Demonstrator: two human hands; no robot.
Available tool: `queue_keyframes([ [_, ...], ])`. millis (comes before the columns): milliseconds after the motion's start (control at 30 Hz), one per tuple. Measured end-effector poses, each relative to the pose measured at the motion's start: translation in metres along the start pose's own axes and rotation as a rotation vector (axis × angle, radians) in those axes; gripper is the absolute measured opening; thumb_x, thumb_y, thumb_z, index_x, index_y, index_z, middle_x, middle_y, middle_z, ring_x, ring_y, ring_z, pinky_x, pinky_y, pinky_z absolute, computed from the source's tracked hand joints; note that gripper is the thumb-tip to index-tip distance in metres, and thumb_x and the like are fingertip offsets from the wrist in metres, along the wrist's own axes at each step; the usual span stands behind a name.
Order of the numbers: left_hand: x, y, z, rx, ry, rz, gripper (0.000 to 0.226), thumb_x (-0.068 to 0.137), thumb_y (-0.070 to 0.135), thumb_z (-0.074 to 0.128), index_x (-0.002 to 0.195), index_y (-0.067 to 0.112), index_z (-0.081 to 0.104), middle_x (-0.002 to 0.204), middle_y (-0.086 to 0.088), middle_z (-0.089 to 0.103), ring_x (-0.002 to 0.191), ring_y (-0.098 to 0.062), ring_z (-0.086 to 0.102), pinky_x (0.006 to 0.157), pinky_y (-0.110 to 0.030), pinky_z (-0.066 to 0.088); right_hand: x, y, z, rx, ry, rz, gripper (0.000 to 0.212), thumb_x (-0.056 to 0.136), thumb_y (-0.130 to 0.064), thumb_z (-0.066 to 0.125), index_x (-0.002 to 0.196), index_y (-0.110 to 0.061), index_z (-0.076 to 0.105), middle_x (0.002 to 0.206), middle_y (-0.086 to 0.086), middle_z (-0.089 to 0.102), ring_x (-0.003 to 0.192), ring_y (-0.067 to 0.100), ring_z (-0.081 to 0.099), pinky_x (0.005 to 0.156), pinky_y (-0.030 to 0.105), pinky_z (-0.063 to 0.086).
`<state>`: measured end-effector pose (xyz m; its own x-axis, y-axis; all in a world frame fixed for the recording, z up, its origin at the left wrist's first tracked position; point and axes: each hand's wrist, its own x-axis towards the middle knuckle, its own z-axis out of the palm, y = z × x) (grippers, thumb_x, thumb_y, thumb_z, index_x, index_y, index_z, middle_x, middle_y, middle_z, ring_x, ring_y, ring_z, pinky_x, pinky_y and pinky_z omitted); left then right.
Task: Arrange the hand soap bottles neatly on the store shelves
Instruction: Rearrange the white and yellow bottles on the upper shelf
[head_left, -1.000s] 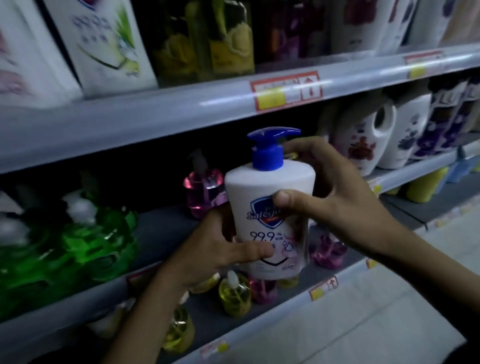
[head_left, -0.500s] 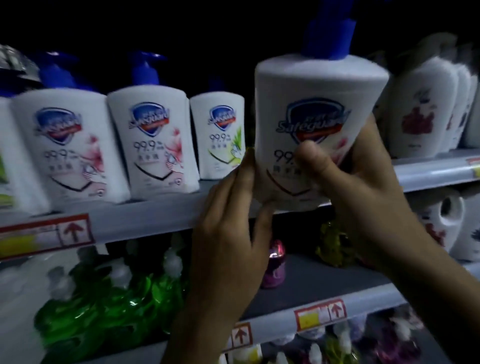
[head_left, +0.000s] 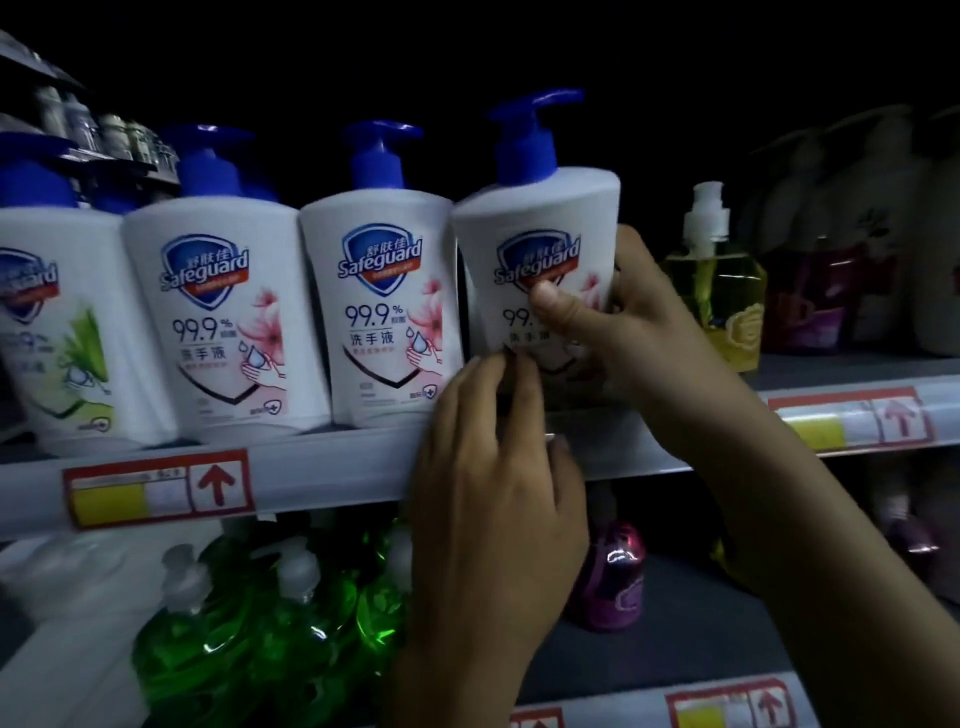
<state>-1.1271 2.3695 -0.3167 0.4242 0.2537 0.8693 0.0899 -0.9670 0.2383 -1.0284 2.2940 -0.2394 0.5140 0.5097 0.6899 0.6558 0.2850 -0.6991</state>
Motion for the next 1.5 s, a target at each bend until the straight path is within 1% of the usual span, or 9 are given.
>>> queue_keyframes([
  [200,-0.003,-0.004,0.0,-0.08,0.084,0.026,0.048,0.086,0.021,0.054,0.132,0.007,0.053,0.135,-0.007,0.049,0.127,-0.022,0.045,0.102,-0.04,0.044,0.012,0.001,-0.003,0.001,-0.065,0.223,0.043,0.096,-0.032,0.057,0.133,-0.018,0.039,0.119,0.0,0.063,0.09,0.006,0.065,0.06,0.018,0.049],
  [400,-0.007,-0.019,-0.011,-0.019,0.242,-0.118,0.056,0.082,0.026,0.052,0.136,0.01,0.051,0.138,-0.012,0.047,0.13,-0.029,0.04,0.104,-0.05,0.038,-0.004,-0.005,-0.005,-0.317,0.059,0.178,0.082,0.076,-0.034,0.079,0.14,-0.028,0.027,0.112,-0.004,0.063,0.092,0.012,0.067,0.074,0.032,0.059],
  [600,-0.009,-0.03,-0.019,0.075,0.199,-0.208,0.064,0.081,0.027,0.055,0.143,0.014,0.042,0.147,-0.01,0.035,0.134,-0.032,0.034,0.108,-0.055,0.033,-0.016,-0.007,0.002,-0.455,0.053,0.148,0.067,0.087,-0.03,0.069,0.139,-0.027,0.026,0.121,-0.004,0.065,0.101,0.017,0.065,0.09,0.039,0.052],
  [767,-0.008,-0.033,-0.022,0.097,0.188,-0.188,0.064,0.082,0.028,0.055,0.142,0.012,0.042,0.147,-0.01,0.035,0.13,-0.03,0.036,0.108,-0.042,0.029,-0.017,-0.004,0.002,-0.615,-0.045,0.149,0.067,0.093,-0.034,0.058,0.146,-0.03,0.017,0.129,-0.002,0.061,0.112,0.026,0.061,0.098,0.049,0.046],
  [867,-0.01,-0.033,-0.022,0.105,0.167,-0.156,0.062,0.084,0.026,0.055,0.143,0.01,0.042,0.148,-0.014,0.034,0.133,-0.034,0.035,0.109,-0.051,0.031,-0.02,-0.003,0.003,-0.708,-0.061,0.123,0.062,0.093,-0.033,0.058,0.144,-0.022,0.024,0.132,0.003,0.059,0.115,0.03,0.059,0.1,0.05,0.043],
  [1100,-0.046,-0.02,-0.009,-0.043,0.24,0.086,0.037,0.083,0.003,0.056,0.119,-0.004,0.061,0.118,-0.025,0.056,0.113,-0.04,0.053,0.097,-0.04,0.042,-0.076,0.014,-0.005,-0.904,0.415,-0.305,0.026,0.083,-0.003,0.05,0.107,-0.001,0.061,0.103,0.017,0.061,0.094,0.028,0.056,0.075,0.025,0.035],
  [1200,-0.085,-0.024,0.012,-0.113,0.036,0.165,0.025,0.084,0.001,0.054,0.106,-0.002,0.066,0.1,-0.02,0.058,0.092,-0.036,0.056,0.08,-0.042,0.046,-0.133,0.036,-0.012,-0.825,0.501,-0.283,0.015,0.078,0.003,0.051,0.086,0.0,0.063,0.083,0.015,0.06,0.079,0.022,0.054,0.069,0.024,0.035],
  [1333,-0.116,-0.033,0.046,-0.235,-0.387,0.004,0.023,0.087,0.018,0.051,0.103,0.009,0.065,0.099,-0.004,0.055,0.085,-0.023,0.058,0.071,-0.042,0.05,-0.182,0.083,-0.023,-0.828,0.252,0.0,0.013,0.078,-0.01,0.051,0.083,-0.007,0.063,0.079,0.007,0.058,0.071,0.022,0.054,0.061,0.035,0.042],
  [1500,-0.105,-0.024,0.081,-0.298,-0.404,-0.234,0.039,0.088,0.015,0.059,0.126,0.019,0.054,0.113,-0.005,0.055,0.095,-0.023,0.058,0.08,-0.04,0.051,-0.2,0.13,-0.071,-0.921,0.268,0.329,0.017,0.076,-0.011,0.054,0.088,-0.01,0.065,0.085,0.01,0.065,0.08,0.031,0.061,0.066,0.037,0.045],
])
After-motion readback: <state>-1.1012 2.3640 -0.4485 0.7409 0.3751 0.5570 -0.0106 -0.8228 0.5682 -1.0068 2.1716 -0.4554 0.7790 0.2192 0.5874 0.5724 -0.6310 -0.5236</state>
